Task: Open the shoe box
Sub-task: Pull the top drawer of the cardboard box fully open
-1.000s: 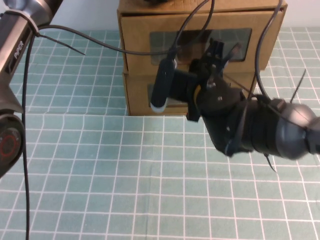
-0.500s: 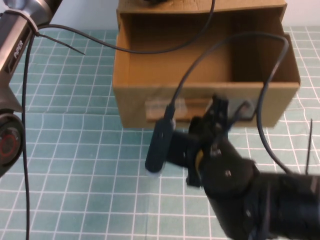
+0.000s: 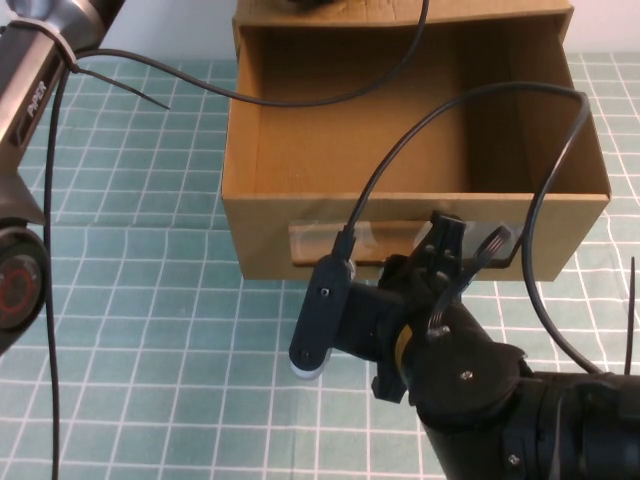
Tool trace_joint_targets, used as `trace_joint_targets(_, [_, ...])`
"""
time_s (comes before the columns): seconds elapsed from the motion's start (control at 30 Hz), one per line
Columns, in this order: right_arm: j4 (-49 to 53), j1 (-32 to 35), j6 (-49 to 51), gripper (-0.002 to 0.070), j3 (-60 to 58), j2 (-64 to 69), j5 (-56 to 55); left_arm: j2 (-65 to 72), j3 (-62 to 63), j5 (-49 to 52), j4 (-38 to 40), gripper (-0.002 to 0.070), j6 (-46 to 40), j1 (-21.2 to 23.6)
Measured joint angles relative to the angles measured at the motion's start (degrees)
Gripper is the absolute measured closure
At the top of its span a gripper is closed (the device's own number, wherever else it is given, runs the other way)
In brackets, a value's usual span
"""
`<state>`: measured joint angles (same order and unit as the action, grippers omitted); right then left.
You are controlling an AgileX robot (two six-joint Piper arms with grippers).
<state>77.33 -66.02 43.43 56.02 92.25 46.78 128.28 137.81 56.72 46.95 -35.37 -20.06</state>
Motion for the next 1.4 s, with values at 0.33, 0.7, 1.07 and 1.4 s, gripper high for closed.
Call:
trace_joint_targets(0.33, [-10.6,-0.1,0.4,0.0342,0.0,-6.0,-5.6,0.0,0.0,-0.7,-0.1,0.0680,0.1,0.0])
trace_joint_targets(0.7, [-23.4,-0.2,-7.1,0.0371,0.0,-26.4,-19.2,-6.2,-0.3,-0.6,-5.9,0.0680,0.3,0.0])
trace_joint_targets(1.07, [-17.8,-0.2,-14.1,0.0676,7.6,-42.6,-0.1,-28.3,0.1,6.1,-14.9,0.0680,4.3,0.0])
trace_joint_targets(1.4, [-27.2,-0.2,-25.4,0.0688,8.4,-55.4,10.0,-46.0,-3.9,16.0,-23.8,0.0680,10.6,0.0])
